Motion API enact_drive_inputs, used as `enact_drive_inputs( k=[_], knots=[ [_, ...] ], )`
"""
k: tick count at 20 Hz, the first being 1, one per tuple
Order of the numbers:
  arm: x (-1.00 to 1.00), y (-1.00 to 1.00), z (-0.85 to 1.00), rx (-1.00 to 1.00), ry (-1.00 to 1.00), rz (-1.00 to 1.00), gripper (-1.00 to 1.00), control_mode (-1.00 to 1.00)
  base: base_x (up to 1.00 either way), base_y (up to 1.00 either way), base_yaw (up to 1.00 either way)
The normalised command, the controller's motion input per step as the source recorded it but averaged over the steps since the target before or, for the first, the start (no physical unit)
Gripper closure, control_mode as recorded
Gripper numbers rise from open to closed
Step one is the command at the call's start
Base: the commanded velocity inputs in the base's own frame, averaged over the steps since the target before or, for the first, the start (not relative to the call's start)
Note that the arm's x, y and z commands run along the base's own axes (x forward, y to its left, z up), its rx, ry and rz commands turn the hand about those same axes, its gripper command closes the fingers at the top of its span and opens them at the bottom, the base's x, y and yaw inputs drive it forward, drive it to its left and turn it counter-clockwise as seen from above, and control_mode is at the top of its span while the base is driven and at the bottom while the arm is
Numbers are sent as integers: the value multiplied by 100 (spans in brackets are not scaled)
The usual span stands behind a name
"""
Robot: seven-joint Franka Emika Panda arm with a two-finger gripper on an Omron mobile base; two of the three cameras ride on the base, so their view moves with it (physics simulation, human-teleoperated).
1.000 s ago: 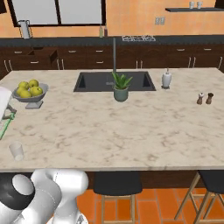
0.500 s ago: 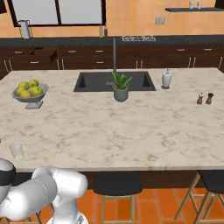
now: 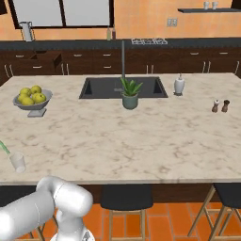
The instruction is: Take a straw from the drawer in front and place it inside the glass cup on the dining counter.
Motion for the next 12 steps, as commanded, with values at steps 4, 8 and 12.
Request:
enact_drive_inputs(
  k=[4,8,12],
  knots=[
    [0,16,-19,-3,-9,3,100,-100,0,0,0],
    [2,6,-19,1,0,6,100,-100,0,0,0],
    [17,0,-24,2,0,6,100,-100,0,0,0]
  ],
)
